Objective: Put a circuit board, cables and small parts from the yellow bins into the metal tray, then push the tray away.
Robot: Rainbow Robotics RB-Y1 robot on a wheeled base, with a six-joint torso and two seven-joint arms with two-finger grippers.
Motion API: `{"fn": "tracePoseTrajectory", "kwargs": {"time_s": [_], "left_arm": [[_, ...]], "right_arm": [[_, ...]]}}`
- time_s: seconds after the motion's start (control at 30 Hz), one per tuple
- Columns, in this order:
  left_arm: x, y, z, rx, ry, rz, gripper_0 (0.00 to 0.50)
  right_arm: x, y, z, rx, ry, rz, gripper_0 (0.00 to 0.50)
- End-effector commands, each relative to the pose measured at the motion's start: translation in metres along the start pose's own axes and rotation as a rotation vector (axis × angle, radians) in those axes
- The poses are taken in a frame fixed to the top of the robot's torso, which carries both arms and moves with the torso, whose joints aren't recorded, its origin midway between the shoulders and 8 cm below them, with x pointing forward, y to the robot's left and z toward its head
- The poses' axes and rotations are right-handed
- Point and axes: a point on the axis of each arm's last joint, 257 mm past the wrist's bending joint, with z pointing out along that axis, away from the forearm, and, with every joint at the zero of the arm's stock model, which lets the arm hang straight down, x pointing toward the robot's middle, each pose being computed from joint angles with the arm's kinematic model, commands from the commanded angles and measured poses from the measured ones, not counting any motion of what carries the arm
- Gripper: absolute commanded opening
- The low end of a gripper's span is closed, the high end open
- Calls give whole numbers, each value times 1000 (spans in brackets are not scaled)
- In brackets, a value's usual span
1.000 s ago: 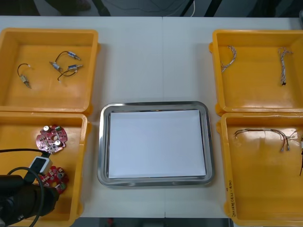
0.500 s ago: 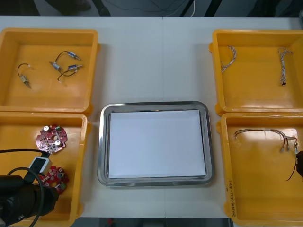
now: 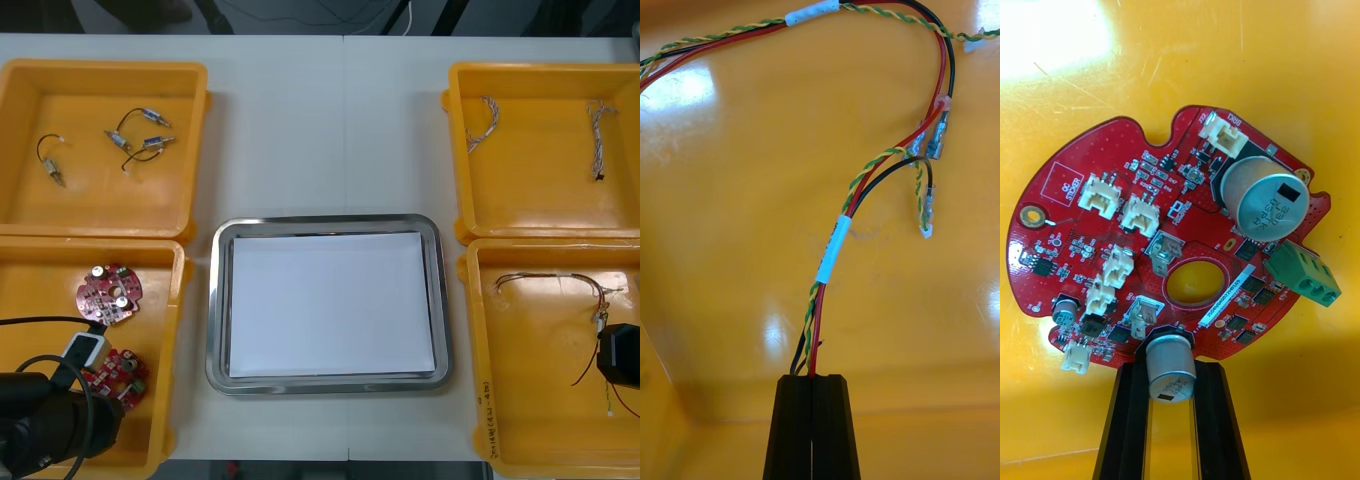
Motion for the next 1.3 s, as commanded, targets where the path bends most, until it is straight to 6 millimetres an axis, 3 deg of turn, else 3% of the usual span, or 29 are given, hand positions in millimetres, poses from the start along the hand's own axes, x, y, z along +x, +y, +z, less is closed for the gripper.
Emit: {"fn": "tracePoseTrajectory", "kwargs": {"time_s": [0.03, 0.5, 0.7, 0.73, 0.8, 0.83, 0.87, 1.03, 1.3], "left_arm": [[0, 6, -2, -16, -1, -81, 0], [-14, 21, -9, -36, -22, -89, 0], [-16, 34, -14, -54, -26, -96, 0], [-16, 39, -15, -63, -27, -96, 0], [-15, 45, -17, -73, -26, -99, 0], [-13, 48, -18, -76, -23, -101, 0], [-13, 52, -20, -83, -24, -102, 0], [-9, 66, -21, -103, -12, -116, 0], [-3, 96, -15, -136, -16, -152, 0]], "right_arm": [[0, -4, 2, 0, -22, 66, 0], [14, 8, 14, -44, -10, 128, 3], [15, 5, 15, -32, -11, 129, 118], [14, 5, 15, -31, -15, 126, 165], [15, 4, 15, -27, -13, 129, 323], [14, 3, 15, -24, -15, 133, 435], [14, 3, 15, -24, -15, 135, 500], [12, 2, 14, -21, -21, 136, 500], [-21, 1, -9, -25, -89, 154, 500]]}}
